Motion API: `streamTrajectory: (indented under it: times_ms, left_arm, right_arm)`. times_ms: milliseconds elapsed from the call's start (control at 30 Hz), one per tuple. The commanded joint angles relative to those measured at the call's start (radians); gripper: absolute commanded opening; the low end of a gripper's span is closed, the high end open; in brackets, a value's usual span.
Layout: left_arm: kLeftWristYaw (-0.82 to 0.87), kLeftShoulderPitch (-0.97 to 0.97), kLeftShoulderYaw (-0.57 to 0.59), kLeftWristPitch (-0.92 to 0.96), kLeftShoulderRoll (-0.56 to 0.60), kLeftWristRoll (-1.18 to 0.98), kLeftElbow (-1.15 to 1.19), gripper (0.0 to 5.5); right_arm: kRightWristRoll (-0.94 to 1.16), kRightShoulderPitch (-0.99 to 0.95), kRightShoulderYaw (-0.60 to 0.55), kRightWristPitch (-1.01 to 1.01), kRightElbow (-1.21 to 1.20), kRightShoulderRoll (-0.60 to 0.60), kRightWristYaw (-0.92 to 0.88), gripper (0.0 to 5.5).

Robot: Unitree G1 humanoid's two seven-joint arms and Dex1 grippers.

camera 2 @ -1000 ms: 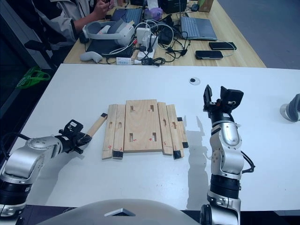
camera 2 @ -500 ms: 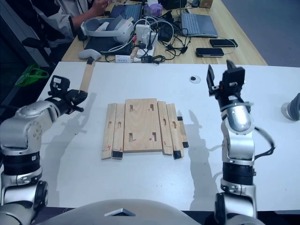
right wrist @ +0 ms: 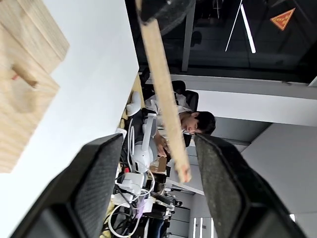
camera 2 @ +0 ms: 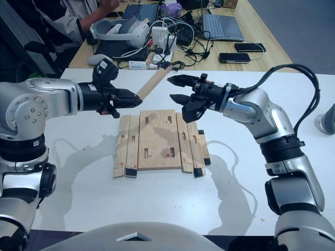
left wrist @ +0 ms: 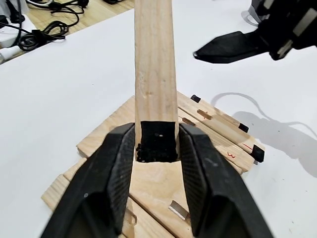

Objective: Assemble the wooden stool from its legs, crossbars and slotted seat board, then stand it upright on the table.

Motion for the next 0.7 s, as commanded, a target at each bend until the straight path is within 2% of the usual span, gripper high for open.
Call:
streamTrajectory:
  times_ms: [33,300,700]
  left_arm:
    - [0.031,-0.045,0.0,0.039,-0.054,-0.002,0.038,1.31]
    - [0.082,-0.134,0.039,0.074,-0.126,0.005,0.1,1.31]
    - [0.104,-0.16,0.068,0.118,-0.166,-0.016,0.099,1.31]
  right_arm:
    - [-0.049,-0.046,-0.007,0.003,-0.009,0.054,-0.076,2.66]
    - [-0.084,-0.013,0.067,-0.016,0.018,0.06,-0.04,2.66]
    - [-0.112,-0.021,0.074,0.064,0.048,0.089,-0.06,0.68]
